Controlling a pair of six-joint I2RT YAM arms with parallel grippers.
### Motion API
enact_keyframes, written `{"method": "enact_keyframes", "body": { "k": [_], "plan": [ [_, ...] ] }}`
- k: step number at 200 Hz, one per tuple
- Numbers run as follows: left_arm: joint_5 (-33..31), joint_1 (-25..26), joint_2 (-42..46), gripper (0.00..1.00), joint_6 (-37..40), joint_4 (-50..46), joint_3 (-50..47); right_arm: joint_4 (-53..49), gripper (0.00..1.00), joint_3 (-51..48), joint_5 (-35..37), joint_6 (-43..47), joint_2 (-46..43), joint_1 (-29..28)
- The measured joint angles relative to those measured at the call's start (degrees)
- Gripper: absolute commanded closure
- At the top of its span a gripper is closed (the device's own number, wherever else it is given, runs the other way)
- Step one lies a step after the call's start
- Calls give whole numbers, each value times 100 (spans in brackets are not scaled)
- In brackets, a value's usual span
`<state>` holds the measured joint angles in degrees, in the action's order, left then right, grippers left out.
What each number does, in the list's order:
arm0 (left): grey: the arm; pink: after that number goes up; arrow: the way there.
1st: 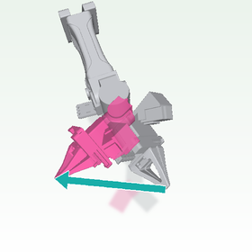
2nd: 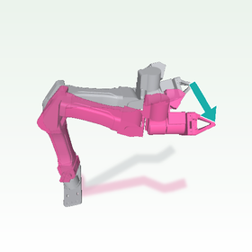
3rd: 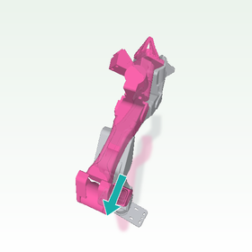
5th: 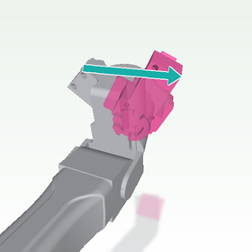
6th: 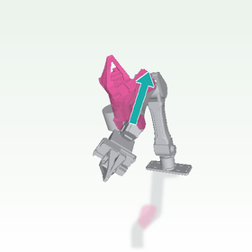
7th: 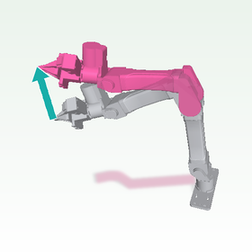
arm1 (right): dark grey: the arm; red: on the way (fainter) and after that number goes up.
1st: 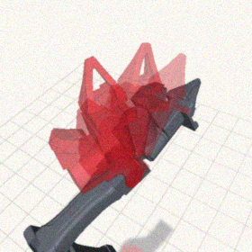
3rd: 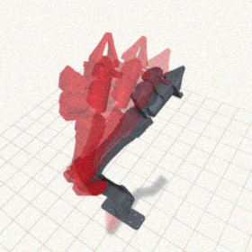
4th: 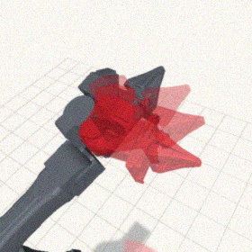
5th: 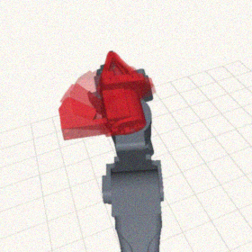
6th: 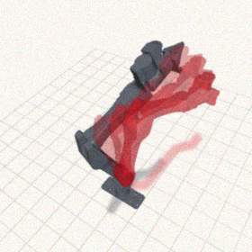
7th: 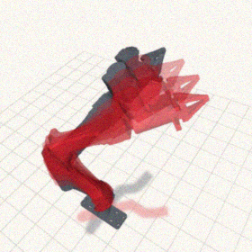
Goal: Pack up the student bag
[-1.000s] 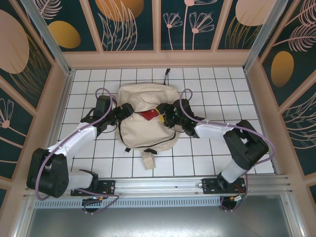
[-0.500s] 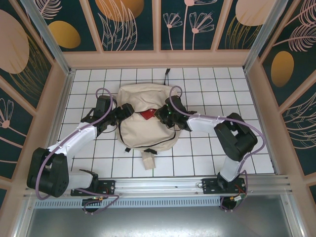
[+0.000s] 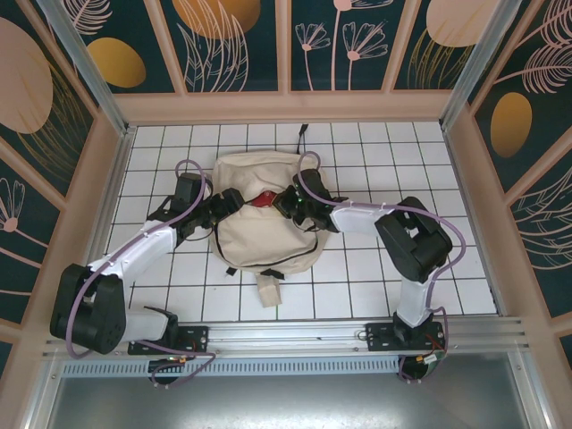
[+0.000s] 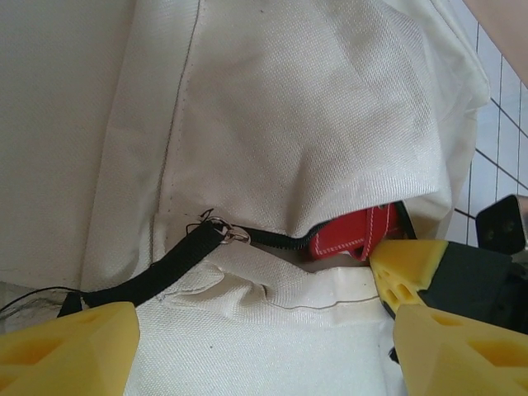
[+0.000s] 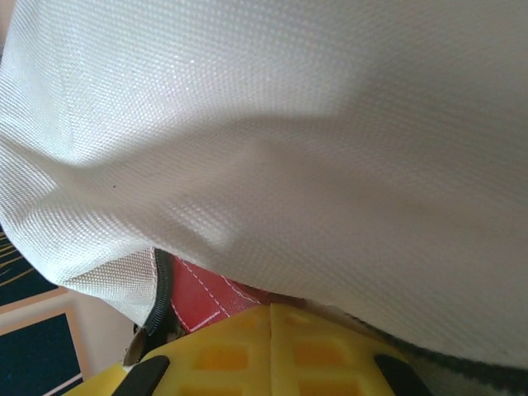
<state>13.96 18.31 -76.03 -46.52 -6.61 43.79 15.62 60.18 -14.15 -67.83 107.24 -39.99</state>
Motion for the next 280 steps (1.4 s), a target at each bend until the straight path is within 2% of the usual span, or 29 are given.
{"method": "enact_keyframes", "body": {
  "k": [14,53,91,147,192,207,229,251,280],
  "plan": [
    [63,0,-22,20,0,13,4,96,94,90,-59,4,114,0],
    [184,0,-74,30,140,13,63,247,93,175,-140,153,223,0],
    [136,46,-275,38,400,-68,527,286,90,-72,-133,302,35,2],
    [-800,616,-1410,40,702,-431,1963,164,86,-748,-42,518,-745,2],
    [-1676,918,-2562,44,890,-1104,3110,109,86,-761,-26,647,-874,15],
    [-2020,986,-2848,51,925,-1401,3434,103,86,-765,-26,647,-874,15],
    [-2332,1049,-3084,74,994,-1727,3720,87,86,-793,-26,647,-874,20],
    [-2420,1104,-3126,92,1036,-1818,3807,87,87,-826,-26,651,-874,20],
    [-2448,1130,-3084,100,999,-1853,3845,105,87,-828,-50,737,-872,24]
  ]
}}
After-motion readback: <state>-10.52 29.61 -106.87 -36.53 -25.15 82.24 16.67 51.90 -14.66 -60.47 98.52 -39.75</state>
